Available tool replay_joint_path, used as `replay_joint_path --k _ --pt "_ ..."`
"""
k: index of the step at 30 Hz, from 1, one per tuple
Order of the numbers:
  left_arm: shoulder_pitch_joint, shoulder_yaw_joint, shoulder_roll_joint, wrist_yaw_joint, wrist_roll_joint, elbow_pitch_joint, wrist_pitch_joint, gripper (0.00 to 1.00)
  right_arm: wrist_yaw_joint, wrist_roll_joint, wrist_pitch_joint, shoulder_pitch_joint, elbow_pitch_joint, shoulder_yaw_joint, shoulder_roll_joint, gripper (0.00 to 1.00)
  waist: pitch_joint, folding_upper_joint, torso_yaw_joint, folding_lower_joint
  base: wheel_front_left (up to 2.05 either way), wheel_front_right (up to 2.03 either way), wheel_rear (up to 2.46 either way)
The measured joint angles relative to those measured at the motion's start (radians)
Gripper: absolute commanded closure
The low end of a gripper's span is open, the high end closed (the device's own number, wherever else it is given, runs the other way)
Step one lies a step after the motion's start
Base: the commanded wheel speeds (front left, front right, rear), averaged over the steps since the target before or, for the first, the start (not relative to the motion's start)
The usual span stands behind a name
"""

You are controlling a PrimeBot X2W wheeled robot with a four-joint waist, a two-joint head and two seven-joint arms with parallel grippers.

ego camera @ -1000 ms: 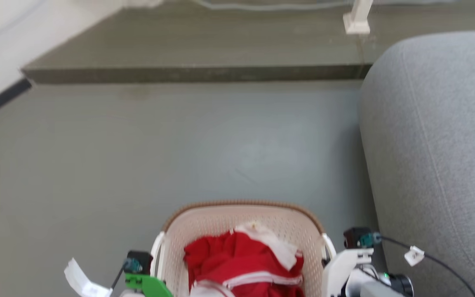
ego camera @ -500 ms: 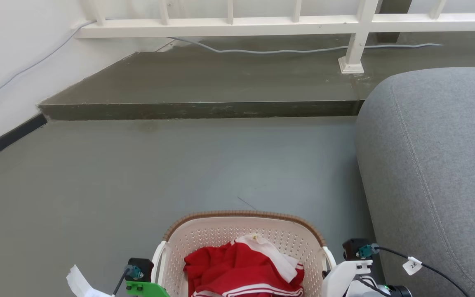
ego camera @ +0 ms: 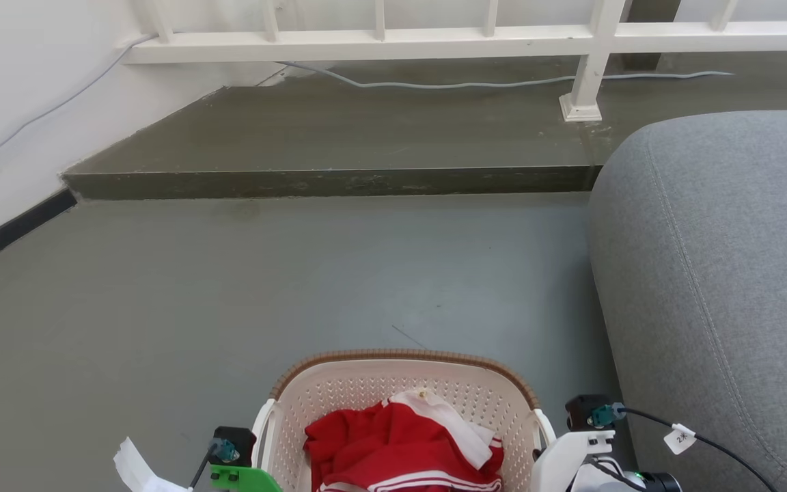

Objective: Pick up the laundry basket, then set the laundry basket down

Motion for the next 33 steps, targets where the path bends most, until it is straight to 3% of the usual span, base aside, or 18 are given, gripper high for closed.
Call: replay_joint_path --k 25,33 --pt "0.0 -0.033 0.008 0.031 -0.04 -0.021 0.001 1.0 -0.016 0.045 0.001 -0.016 -0.012 0.04 -0.005 1.0 0.012 0.0 -0.003 0.0 0.0 0.0 0.0" --pt "-0.029 -0.023 0.011 0.046 -0.053 -0.03 0.0 1.0 -0.018 0.046 0.003 -0.091 -0.015 0.049 -0.007 1.0 0.055 0.0 -0.008 0.0001 0.0 0.0 0.0"
